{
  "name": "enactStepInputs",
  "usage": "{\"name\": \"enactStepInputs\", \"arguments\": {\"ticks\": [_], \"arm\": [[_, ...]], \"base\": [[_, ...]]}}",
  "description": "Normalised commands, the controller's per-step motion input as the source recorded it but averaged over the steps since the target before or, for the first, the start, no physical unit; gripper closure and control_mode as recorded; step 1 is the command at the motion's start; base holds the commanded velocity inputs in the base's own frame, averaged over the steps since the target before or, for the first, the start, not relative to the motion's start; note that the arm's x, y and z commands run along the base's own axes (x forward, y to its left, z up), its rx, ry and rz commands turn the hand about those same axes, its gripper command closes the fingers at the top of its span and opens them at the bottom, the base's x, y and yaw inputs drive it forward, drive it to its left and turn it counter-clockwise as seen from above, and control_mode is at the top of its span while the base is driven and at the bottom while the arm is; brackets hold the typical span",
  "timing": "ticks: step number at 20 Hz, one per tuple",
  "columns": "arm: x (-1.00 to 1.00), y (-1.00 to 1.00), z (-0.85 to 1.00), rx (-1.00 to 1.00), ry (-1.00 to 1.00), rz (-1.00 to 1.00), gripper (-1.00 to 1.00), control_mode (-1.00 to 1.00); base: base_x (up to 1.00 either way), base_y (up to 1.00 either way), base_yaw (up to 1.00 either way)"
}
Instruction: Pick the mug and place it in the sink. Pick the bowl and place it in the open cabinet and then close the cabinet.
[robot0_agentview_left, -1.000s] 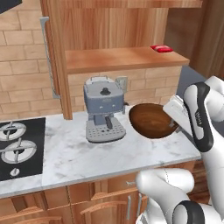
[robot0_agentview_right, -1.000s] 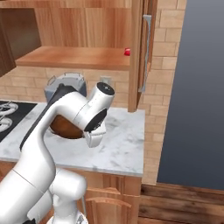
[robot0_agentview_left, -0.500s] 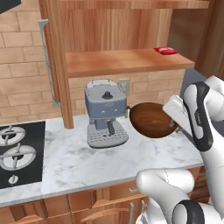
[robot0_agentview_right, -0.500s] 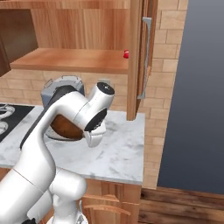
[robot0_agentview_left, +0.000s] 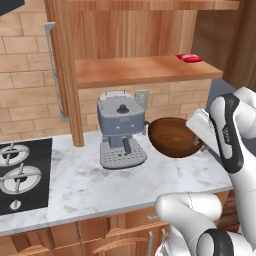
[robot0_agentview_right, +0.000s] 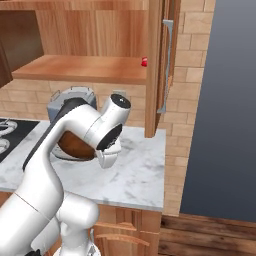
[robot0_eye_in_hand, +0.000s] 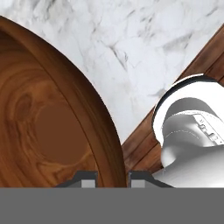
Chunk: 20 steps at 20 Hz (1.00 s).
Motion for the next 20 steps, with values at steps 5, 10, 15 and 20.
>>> {"name": "enactStepInputs", "arguments": {"ticks": [5,10,15,20], "arm": [[0.00,0.07,0.11,0.00,-0.03,-0.03,1.00,-1.00],[0.00,0.16,0.63,0.00,-0.04,-0.20,1.00,-1.00],[-0.14,0.22,0.50,0.00,-0.11,-0.31,1.00,-1.00],[-0.32,0.09,0.25,0.00,-0.24,-0.25,1.00,-1.00]], "base": [[0.00,0.00,0.00],[0.00,0.00,0.00],[0.00,0.00,0.00],[0.00,0.00,0.00]]}}
